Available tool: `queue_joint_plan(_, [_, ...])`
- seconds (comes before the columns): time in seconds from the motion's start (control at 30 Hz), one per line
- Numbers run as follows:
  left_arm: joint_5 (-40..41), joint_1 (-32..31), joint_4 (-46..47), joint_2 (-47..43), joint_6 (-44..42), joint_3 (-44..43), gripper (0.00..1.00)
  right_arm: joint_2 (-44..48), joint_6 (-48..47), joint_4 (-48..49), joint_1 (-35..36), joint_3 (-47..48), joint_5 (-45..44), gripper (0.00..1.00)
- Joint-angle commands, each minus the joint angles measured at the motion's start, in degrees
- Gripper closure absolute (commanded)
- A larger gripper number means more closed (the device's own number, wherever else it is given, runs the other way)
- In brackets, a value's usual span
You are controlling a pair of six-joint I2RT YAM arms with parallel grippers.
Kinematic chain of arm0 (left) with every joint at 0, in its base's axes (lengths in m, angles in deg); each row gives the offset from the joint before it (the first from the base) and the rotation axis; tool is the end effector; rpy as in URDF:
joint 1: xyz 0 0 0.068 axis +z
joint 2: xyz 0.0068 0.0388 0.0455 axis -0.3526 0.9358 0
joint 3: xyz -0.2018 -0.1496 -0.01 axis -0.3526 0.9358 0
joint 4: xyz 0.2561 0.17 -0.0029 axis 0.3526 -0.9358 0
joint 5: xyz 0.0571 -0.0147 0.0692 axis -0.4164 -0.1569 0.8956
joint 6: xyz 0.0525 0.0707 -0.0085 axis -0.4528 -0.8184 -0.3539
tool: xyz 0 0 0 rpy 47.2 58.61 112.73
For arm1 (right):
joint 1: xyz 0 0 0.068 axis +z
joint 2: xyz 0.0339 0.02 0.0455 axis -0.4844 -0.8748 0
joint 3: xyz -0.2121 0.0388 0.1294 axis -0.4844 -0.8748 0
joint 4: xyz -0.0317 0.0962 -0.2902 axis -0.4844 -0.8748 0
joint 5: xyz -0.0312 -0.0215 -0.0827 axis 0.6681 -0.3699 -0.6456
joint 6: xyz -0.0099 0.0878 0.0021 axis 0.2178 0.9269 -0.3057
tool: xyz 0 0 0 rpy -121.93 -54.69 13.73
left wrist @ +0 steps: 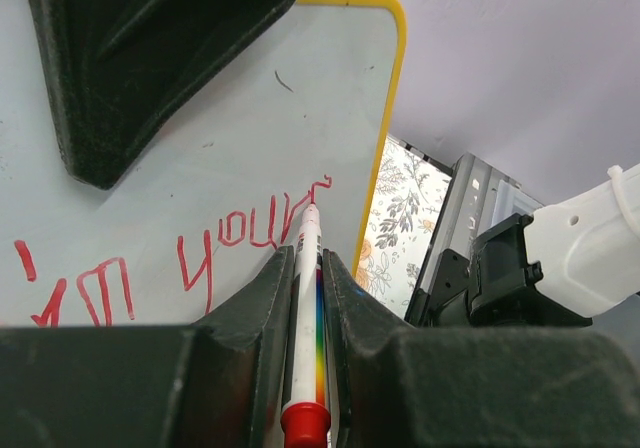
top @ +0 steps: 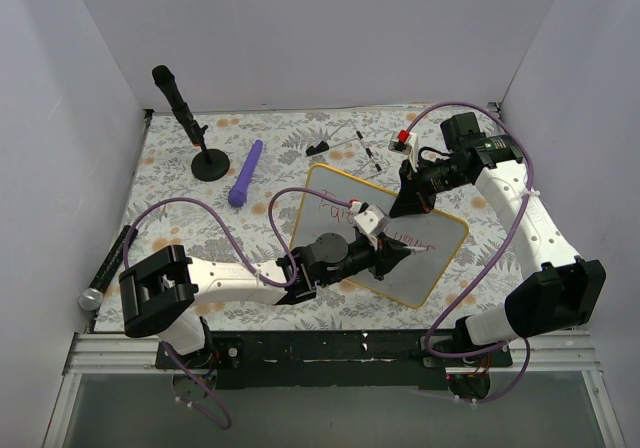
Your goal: Write a sentence on the whiteboard
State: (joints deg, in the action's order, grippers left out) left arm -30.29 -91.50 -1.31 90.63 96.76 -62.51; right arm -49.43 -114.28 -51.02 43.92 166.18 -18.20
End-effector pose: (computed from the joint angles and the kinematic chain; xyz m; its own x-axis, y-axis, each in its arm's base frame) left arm 0.1492 -0.4006 0.2034 -0.7527 -0.3371 -0.5655 0.4892 0.2885 -0.8231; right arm 0.3061 0.1423 0.3031 -0.4226 -0.5179 -0.7438 -0.9023 0.3175 0.2916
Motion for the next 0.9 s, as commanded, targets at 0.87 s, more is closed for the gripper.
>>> queue_joint_plan(0.87, [0.7,0.3,-4.2,-4.6,-0.2,1.7,1.0,2.8,-0.3,2.2,-0.2,0.7,5.7,0.99])
